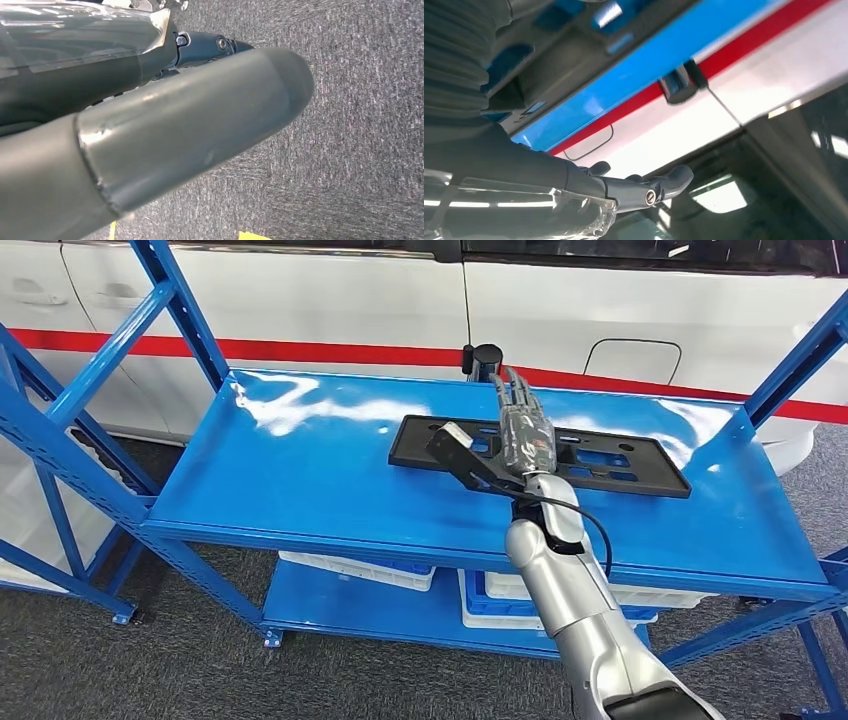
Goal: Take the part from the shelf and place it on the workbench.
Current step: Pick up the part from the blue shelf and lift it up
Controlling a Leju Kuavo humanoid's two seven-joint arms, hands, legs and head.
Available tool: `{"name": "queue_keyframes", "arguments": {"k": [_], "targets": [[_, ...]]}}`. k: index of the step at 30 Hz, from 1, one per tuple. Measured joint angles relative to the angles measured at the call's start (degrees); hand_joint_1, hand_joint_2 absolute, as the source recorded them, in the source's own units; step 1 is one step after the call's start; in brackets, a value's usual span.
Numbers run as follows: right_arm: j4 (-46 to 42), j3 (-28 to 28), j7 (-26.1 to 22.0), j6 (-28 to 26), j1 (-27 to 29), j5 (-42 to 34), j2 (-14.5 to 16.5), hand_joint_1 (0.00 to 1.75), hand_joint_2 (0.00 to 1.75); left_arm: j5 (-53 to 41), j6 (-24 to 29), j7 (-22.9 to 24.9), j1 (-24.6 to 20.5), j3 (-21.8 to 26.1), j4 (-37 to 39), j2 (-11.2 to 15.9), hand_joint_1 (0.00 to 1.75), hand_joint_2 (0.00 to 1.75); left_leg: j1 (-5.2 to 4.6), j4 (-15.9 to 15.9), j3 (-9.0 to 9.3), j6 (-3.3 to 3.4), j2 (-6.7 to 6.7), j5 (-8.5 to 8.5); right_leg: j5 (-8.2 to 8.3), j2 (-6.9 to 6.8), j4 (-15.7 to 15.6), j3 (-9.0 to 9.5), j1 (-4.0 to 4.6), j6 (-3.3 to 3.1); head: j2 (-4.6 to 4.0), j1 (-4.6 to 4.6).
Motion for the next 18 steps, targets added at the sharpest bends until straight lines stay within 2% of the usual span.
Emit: {"name": "queue_keyframes", "arguments": {"k": [9, 18], "targets": [[-14.4, -6.7, -1.7, 3.4, 3.4, -5.0, -2.6, 0.00, 1.75, -1.4, -0.6, -0.9, 0.0, 0.0, 0.1, 0.0, 0.00, 0.00, 0.00, 0.0, 0.00, -0.02, 0.03, -0.03, 0.00, 0.01, 0.0, -0.03, 0.00, 0.00, -0.01, -0.01], [-16.3, -7.8, -3.1, 7.6, 6.1, -6.9, -3.8, 0.00, 1.75, -1.6, -0.6, -1.5, -0.1, 0.4, 0.1, 0.0, 0.00, 0.00, 0.01, 0.0, 0.02, -0.02, 0.04, -0.03, -0.01, 0.02, 0.0, 0.02, 0.01, 0.00, -0.01, 0.00]]}}
